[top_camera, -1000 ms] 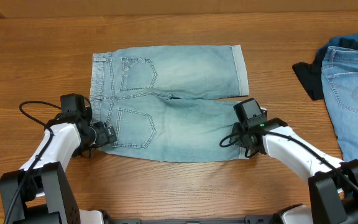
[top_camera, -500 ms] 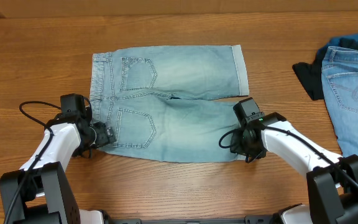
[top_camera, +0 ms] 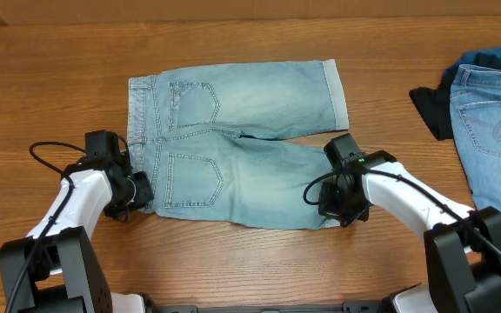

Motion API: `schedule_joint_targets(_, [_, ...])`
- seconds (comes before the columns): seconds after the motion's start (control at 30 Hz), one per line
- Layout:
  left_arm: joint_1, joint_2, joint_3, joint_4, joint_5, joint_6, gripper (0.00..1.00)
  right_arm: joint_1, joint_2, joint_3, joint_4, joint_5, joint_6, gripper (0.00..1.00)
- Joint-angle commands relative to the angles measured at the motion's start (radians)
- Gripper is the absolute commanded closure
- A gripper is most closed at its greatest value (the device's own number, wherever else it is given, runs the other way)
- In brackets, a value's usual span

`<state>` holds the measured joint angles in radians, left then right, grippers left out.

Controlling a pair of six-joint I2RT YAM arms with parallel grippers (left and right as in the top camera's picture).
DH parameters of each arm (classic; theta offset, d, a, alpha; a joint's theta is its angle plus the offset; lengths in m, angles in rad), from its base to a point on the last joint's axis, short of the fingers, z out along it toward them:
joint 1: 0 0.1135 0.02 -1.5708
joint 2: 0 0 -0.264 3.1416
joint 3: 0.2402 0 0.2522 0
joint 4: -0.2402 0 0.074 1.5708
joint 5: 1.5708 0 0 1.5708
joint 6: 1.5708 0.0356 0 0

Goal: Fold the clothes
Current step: 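Lift the bottom edge with both grippers and carry it toward the top edge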

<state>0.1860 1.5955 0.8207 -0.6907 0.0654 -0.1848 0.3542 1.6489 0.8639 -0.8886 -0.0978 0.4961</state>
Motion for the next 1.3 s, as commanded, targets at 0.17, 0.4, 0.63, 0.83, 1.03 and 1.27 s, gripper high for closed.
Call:
schedule_joint_targets(0.17, [0.004,0.003,0.221,-0.217,0.013,-0.048,0.96,0.0,0.008,0.256,-0.144,0.049,-0.006,0.96])
schedule_joint_targets(0.4, [0.004,0.003,0.37,-0.375,0.013,-0.056,0.96,-0.113,0.008,0.368,-0.248,0.048,-0.007,0.96])
schedule_joint_targets(0.63, [0.003,0.003,0.478,-0.43,0.014,-0.058,0.96,-0.187,0.008,0.454,-0.236,0.04,-0.007,0.96])
schedule_joint_targets(0.83, [0.004,0.003,0.539,-0.436,0.094,-0.067,0.96,-0.187,0.008,0.529,-0.196,0.014,-0.006,0.96])
schedule_joint_targets(1.03, [0.003,0.003,0.63,-0.442,0.105,-0.067,0.96,-0.187,0.008,0.599,-0.153,0.015,-0.002,0.96])
schedule_joint_targets(1.27, [0.003,0.003,0.629,-0.399,0.093,-0.074,0.96,-0.187,0.046,0.601,-0.066,0.014,0.032,0.96])
